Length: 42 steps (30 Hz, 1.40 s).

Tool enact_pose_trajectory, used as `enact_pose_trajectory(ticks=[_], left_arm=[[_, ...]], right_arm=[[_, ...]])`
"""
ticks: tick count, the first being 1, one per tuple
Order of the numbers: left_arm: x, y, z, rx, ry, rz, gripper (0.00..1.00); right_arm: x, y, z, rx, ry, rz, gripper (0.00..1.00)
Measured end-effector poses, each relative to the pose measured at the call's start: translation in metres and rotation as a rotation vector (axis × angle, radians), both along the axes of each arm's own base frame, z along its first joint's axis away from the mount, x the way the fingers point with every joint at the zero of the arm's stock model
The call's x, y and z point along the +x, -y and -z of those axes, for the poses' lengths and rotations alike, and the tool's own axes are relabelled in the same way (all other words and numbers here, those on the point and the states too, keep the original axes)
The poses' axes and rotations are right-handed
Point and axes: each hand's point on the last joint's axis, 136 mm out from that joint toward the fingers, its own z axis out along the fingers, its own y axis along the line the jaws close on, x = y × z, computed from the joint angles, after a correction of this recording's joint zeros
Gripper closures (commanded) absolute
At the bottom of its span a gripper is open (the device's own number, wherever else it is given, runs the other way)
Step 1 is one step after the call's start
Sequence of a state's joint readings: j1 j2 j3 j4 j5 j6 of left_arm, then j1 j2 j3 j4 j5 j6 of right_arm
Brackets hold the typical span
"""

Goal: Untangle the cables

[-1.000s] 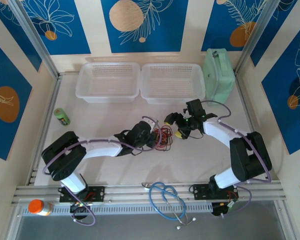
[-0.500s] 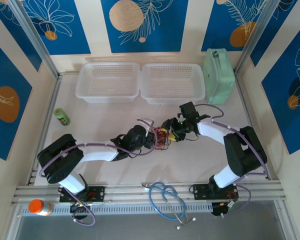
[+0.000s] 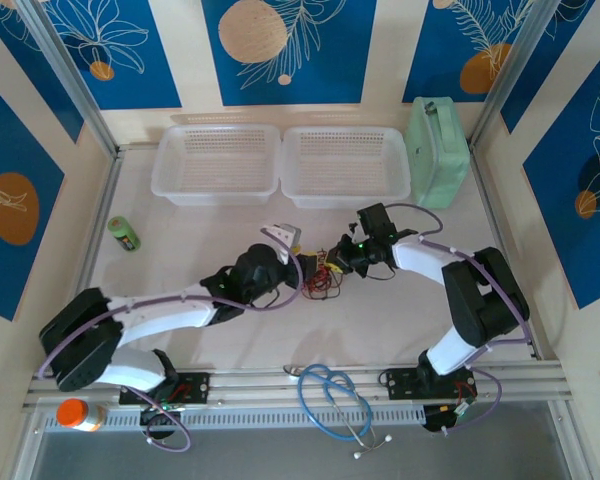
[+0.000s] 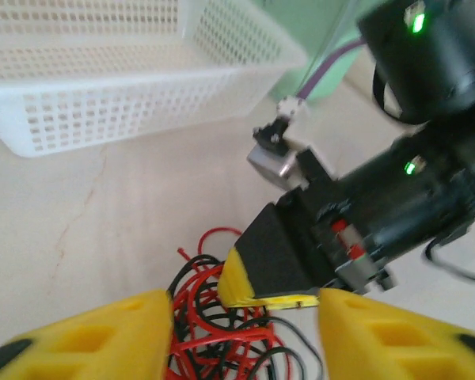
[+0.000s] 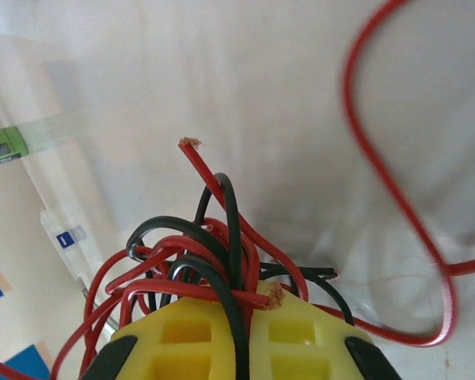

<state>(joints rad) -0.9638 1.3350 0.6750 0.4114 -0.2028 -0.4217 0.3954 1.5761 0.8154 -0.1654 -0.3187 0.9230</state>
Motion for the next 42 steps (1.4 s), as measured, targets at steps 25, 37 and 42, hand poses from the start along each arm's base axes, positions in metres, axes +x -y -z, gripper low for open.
enact_pose_trajectory(ticks=[25, 37, 42], left_arm=[[0.012, -0.055, 0.063, 0.036, -0.377, -0.158, 0.41], [0.023, -0.011, 0.093, -0.157, -0.543, -0.067, 0.39], [0.022, -0.004, 0.081, -0.235, -0.490, -0.014, 0.36]], right_arm=[[-0.010, -0.016, -0.059, -0.068, 0.859, -0.419, 1.00], [-0.012, -0.005, -0.039, -0.185, 0.873, -0.397, 1.00], [-0.011, -0.004, -0.034, -0.203, 0.864, -0.368, 1.00]])
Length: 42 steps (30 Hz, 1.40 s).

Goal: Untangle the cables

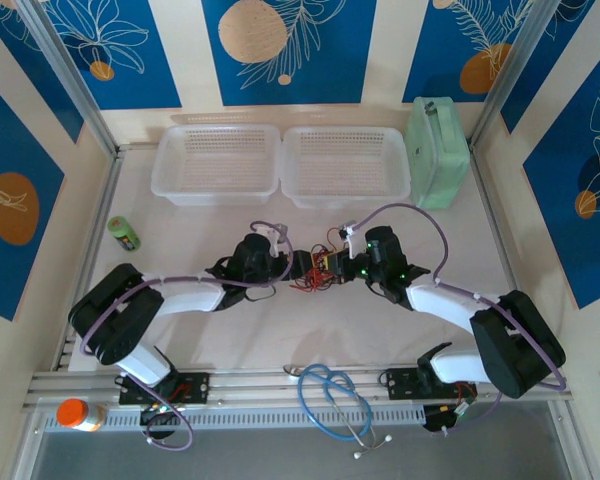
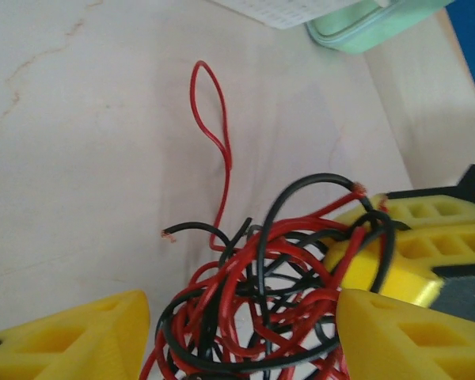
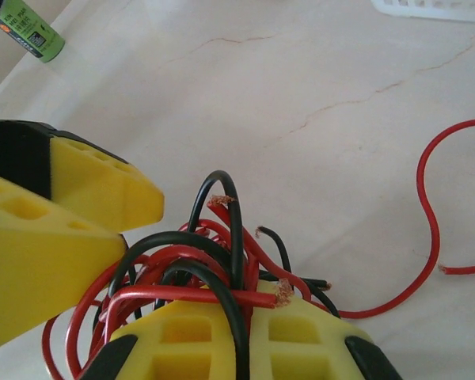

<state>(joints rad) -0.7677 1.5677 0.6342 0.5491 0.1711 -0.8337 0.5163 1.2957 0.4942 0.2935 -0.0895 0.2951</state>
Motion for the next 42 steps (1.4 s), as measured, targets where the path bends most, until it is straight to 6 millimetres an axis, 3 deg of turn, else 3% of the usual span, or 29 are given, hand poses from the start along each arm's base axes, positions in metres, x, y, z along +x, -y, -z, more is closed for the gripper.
enact_pose_trajectory(ticks=[12, 14, 15, 19, 21, 27, 30, 37, 42], left_arm=[[-0.003, 0.029, 0.018, -0.095, 0.000, 0.119, 0.46], [-0.002, 0.034, 0.019, -0.110, 0.000, 0.134, 0.56], [-0.001, 0.037, 0.019, -0.118, -0.003, 0.139, 0.66], [0.000, 0.041, 0.023, -0.126, -0.004, 0.152, 1.00], [-0.001, 0.041, 0.027, -0.120, -0.011, 0.152, 1.00], [0.001, 0.036, 0.028, -0.079, 0.008, 0.125, 1.00], [0.002, 0.028, 0.024, -0.033, 0.027, 0.099, 1.00], [0.001, 0.006, 0.001, 0.084, 0.114, 0.058, 1.00], [-0.012, 0.003, -0.013, 0.152, 0.180, 0.083, 1.00]], right_arm=[[0.000, 0.009, 0.013, -0.028, -0.036, 0.062, 1.00], [0.000, 0.011, 0.015, -0.032, -0.049, 0.079, 1.00], [0.001, 0.013, 0.016, -0.034, -0.056, 0.090, 0.99], [-0.002, 0.017, 0.018, -0.028, -0.096, 0.128, 0.77], [-0.004, 0.017, 0.014, -0.010, -0.111, 0.141, 0.61], [-0.020, 0.027, -0.006, 0.021, -0.147, 0.192, 0.25], [-0.030, 0.040, -0.020, 0.026, -0.176, 0.246, 0.14], [-0.030, 0.066, -0.040, 0.091, -0.381, 0.401, 0.14], [-0.025, 0.045, -0.039, 0.144, -0.575, 0.380, 0.15]])
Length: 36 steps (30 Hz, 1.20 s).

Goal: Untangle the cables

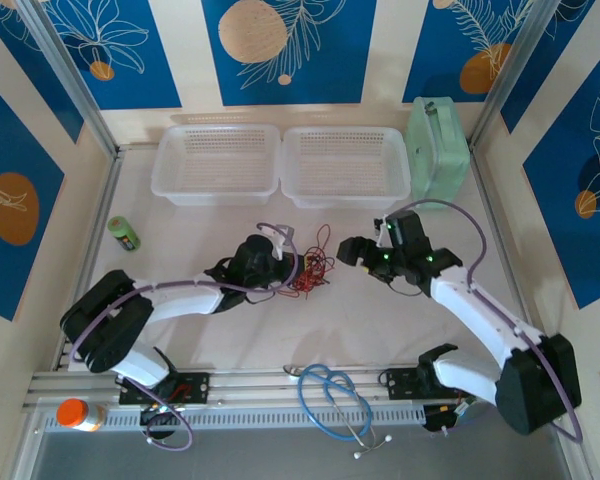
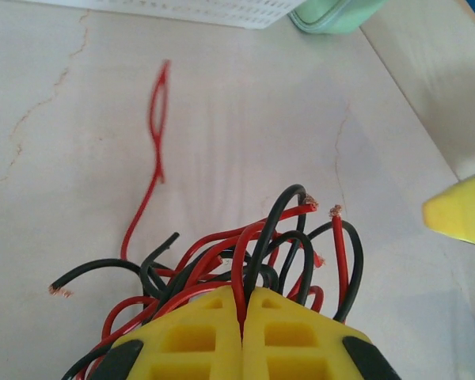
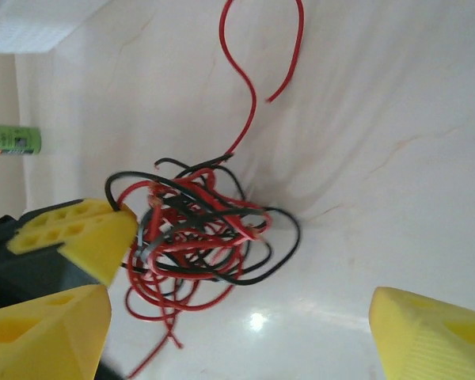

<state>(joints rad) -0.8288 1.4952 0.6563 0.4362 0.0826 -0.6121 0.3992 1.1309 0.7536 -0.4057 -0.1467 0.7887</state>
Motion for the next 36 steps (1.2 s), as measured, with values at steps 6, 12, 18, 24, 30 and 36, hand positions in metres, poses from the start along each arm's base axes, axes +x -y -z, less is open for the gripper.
enact_pose_trajectory(ticks=[6, 12, 18, 24, 30, 36], left_arm=[[-0.024, 0.005, -0.007, 0.080, 0.066, 0.049, 1.00], [-0.036, 0.004, -0.008, 0.149, 0.118, 0.048, 1.00], [-0.036, -0.009, -0.006, 0.196, 0.154, -0.008, 1.00], [-0.032, -0.015, -0.006, 0.210, 0.168, -0.038, 1.00], [-0.034, -0.014, -0.006, 0.212, 0.172, -0.037, 1.00], [-0.038, -0.011, -0.006, 0.210, 0.172, -0.024, 1.00]], right_arm=[[0.009, -0.036, -0.017, 0.131, -0.146, -0.004, 0.17], [-0.004, -0.052, 0.007, 0.214, -0.397, 0.053, 0.11], [-0.032, -0.049, 0.018, 0.230, -0.558, 0.119, 0.03], [-0.046, -0.044, 0.026, 0.248, -0.660, 0.203, 0.02], [-0.042, -0.050, 0.031, 0.278, -0.703, 0.261, 0.00], [-0.030, -0.058, 0.040, 0.281, -0.705, 0.290, 0.01]])
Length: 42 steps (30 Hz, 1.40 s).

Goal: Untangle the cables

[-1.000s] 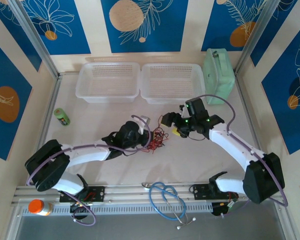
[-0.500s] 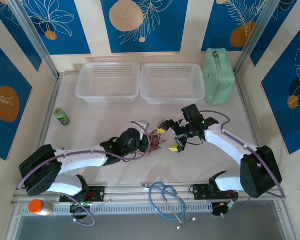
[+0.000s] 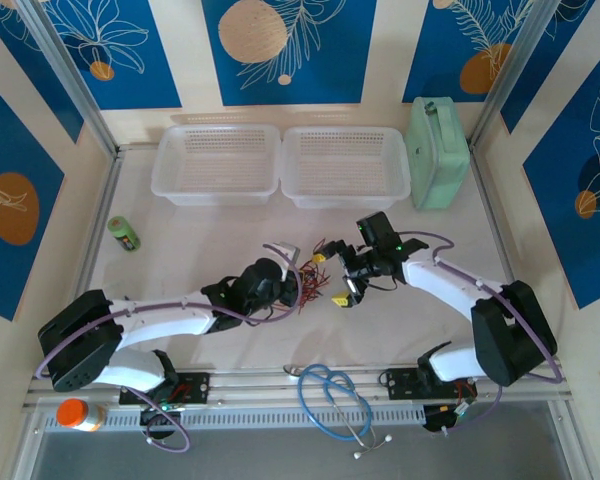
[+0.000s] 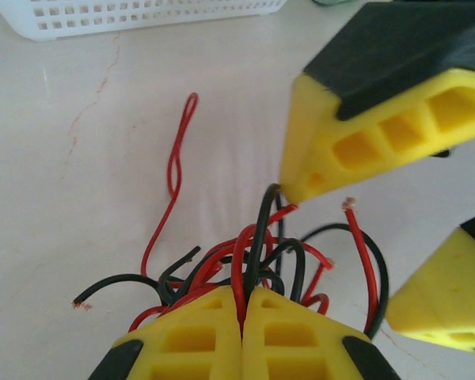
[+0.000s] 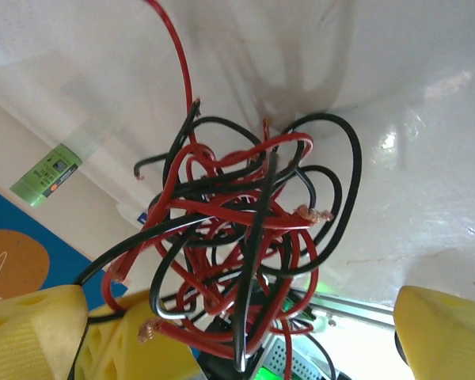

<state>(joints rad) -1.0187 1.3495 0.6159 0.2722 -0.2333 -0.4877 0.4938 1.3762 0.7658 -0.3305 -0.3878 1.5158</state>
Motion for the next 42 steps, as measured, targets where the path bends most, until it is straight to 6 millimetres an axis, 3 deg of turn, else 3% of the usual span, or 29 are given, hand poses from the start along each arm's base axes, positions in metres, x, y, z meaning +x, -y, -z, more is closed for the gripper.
enact_pose_trajectory(ticks=[8, 12, 15, 18, 20, 26, 29, 32, 35, 37, 42], left_arm=[[-0.012, 0.007, 0.004, 0.003, -0.012, 0.041, 1.00], [-0.021, 0.012, 0.004, -0.002, -0.019, 0.071, 1.00], [-0.028, 0.017, 0.004, -0.010, -0.025, 0.095, 1.00], [-0.029, 0.020, 0.001, -0.027, -0.021, 0.103, 0.99], [-0.030, 0.021, 0.000, -0.031, -0.019, 0.105, 0.89], [-0.034, 0.020, -0.009, -0.037, -0.005, 0.123, 0.49], [-0.036, 0.010, -0.028, -0.055, 0.018, 0.115, 0.38], [-0.037, -0.004, -0.047, -0.069, 0.046, 0.086, 0.34], [-0.036, -0.018, -0.053, -0.072, 0.062, 0.051, 0.34], [-0.034, -0.028, -0.043, -0.062, 0.052, 0.028, 0.36], [-0.021, -0.056, 0.012, 0.006, -0.042, -0.043, 0.44]], right_arm=[[0.002, -0.017, 0.025, -0.022, -0.038, -0.020, 0.00], [0.003, -0.022, 0.029, -0.025, -0.036, -0.030, 0.13], [0.007, -0.029, 0.026, -0.013, -0.016, -0.041, 0.39], [0.009, -0.035, 0.026, 0.002, -0.009, -0.047, 0.74], [0.010, -0.037, 0.028, 0.013, -0.013, -0.053, 0.99], [0.018, -0.034, 0.025, 0.037, 0.013, -0.058, 1.00], [0.030, -0.026, 0.021, 0.051, 0.060, -0.080, 1.00], [0.049, -0.023, 0.014, 0.082, 0.146, -0.142, 1.00], [0.065, -0.027, 0.009, 0.135, 0.237, -0.238, 1.00], [0.069, -0.033, 0.011, 0.179, 0.276, -0.306, 1.00], [0.062, -0.041, 0.027, 0.254, 0.298, -0.421, 1.00]])
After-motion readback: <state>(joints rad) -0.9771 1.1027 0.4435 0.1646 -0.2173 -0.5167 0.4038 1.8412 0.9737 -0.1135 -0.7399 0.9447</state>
